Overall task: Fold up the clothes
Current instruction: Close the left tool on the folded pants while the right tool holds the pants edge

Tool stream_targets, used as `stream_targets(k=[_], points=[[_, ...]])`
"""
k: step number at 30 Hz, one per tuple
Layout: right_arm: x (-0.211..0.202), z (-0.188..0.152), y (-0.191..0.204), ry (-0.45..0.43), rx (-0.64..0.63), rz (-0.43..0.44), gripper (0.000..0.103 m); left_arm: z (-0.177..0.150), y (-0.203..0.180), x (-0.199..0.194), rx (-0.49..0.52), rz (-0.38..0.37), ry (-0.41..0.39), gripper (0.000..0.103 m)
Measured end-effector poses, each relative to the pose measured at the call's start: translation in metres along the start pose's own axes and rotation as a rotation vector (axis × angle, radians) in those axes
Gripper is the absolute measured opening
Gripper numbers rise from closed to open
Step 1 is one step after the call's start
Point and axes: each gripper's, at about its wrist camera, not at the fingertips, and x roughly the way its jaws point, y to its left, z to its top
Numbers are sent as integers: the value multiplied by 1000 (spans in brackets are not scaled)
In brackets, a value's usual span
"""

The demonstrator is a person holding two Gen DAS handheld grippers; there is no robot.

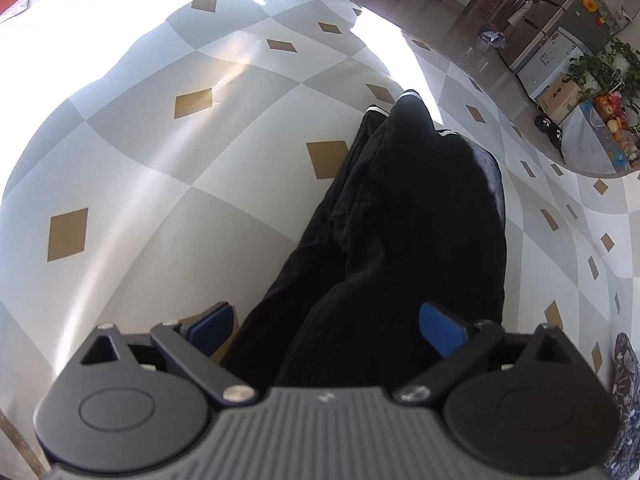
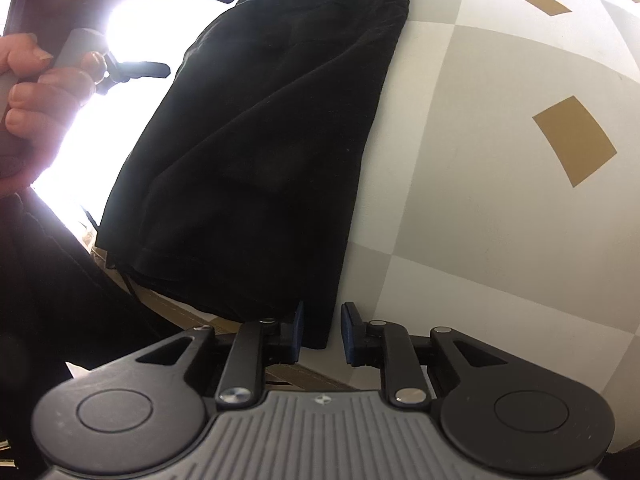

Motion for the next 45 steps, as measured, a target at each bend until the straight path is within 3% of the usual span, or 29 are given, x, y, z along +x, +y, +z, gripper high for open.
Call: stream_targets(k=[5, 10, 16, 20, 25, 30, 39, 40, 41, 45], points=[[-3, -4, 12, 5, -5, 21, 29, 8, -2, 14, 3, -35, 46, 97], [-4, -6, 11, 8, -2, 36, 33, 12, 1, 25, -13, -67, 87, 97], [-6, -6, 10, 7, 0, 45, 35, 18, 1, 29, -49, -160, 127, 94], [-9, -6, 10, 6, -2, 51, 37, 18, -2, 28, -37, -177, 131, 79], [-6, -5, 8, 8, 2, 57, 38, 26, 4, 12, -56, -203, 66, 79], [-7, -4, 10, 12, -5, 53, 40, 28, 8, 23, -71, -187, 94, 79], [-6, -4, 8, 11, -10, 55, 41, 26, 5, 46, -100, -245, 157, 79], [-6, -4, 8, 11, -10, 55, 41, 25, 4, 48, -104, -249, 160, 71], [-5, -4, 9, 11, -10, 55, 41, 25, 4, 50, -108, -253, 163, 57], [-4, -4, 11, 12, -10, 53, 42, 22, 4, 53, -116, -241, 166, 30]])
